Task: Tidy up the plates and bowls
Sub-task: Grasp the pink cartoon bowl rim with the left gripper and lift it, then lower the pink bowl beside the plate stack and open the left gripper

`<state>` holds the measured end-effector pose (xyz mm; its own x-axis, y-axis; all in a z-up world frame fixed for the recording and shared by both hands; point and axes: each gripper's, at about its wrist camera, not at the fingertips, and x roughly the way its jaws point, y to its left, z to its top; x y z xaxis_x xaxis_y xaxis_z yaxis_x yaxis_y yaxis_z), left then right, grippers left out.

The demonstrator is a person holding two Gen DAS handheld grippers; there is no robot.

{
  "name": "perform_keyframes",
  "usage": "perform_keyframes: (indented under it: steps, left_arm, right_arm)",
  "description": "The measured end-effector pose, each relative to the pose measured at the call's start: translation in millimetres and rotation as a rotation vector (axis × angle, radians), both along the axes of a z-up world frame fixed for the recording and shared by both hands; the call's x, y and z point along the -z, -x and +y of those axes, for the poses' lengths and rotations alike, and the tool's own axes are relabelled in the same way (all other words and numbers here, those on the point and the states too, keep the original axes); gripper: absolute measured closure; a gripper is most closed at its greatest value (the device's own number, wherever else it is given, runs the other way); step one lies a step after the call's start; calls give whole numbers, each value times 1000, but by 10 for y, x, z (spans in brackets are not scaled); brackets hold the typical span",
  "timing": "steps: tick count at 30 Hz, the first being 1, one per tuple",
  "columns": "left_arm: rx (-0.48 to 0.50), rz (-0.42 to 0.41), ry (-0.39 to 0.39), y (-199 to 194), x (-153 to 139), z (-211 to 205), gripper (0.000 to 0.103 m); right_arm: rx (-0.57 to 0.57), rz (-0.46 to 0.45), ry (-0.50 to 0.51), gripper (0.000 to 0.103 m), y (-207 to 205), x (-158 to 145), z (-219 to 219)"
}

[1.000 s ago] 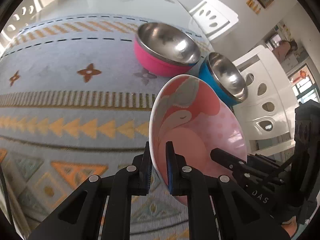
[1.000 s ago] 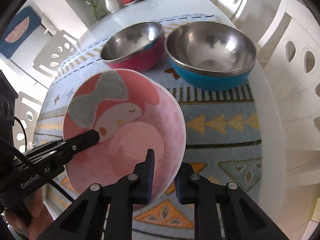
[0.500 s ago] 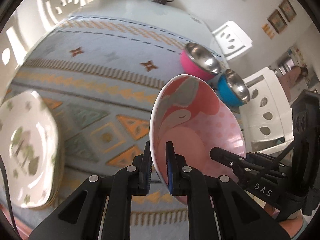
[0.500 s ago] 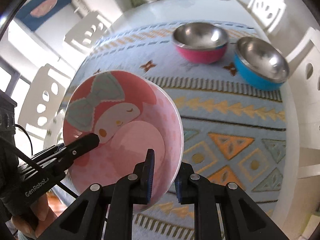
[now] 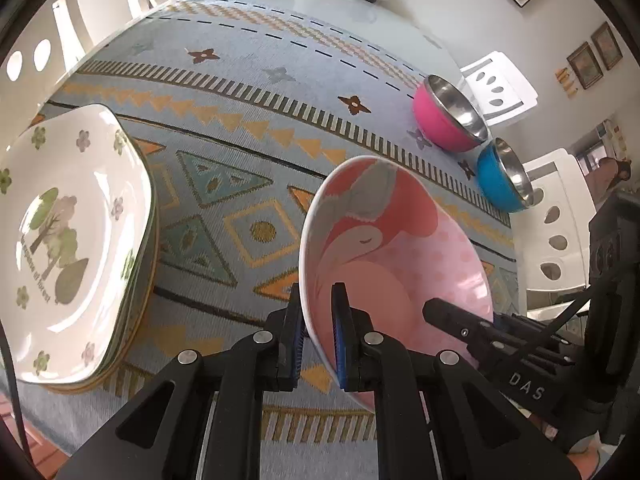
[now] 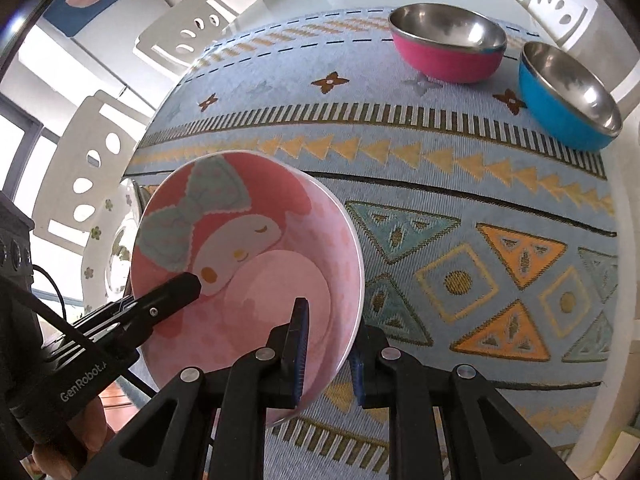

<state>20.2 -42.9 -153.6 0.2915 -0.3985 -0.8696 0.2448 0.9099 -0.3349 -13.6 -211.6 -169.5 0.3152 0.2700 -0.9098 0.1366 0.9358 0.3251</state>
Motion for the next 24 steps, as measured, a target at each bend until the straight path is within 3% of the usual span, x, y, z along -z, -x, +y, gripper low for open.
perform_keyframes:
  steps: [10,15,18,21,24]
  left_arm:
    - [-19,-27,-48,-40,-48,64,94]
    - [-28,-70,-66,-48,-268,163,92]
    - [-36,-143,-94,-41,-506,146,92]
    - [-5,-200,-64,-100,-808,15,92]
    - [48,-227,-53,-198,-1014,-229,82]
  right_arm:
    - [1,21,-64,85,56,-57,-120]
    - [-10,59,-111,85,100,-164,-286]
    - [-12,70,-134,85,164,-243,-431]
    - [20,48,-141,85,241,-323,-616]
    - [83,29,-166,82,273,-388,-876]
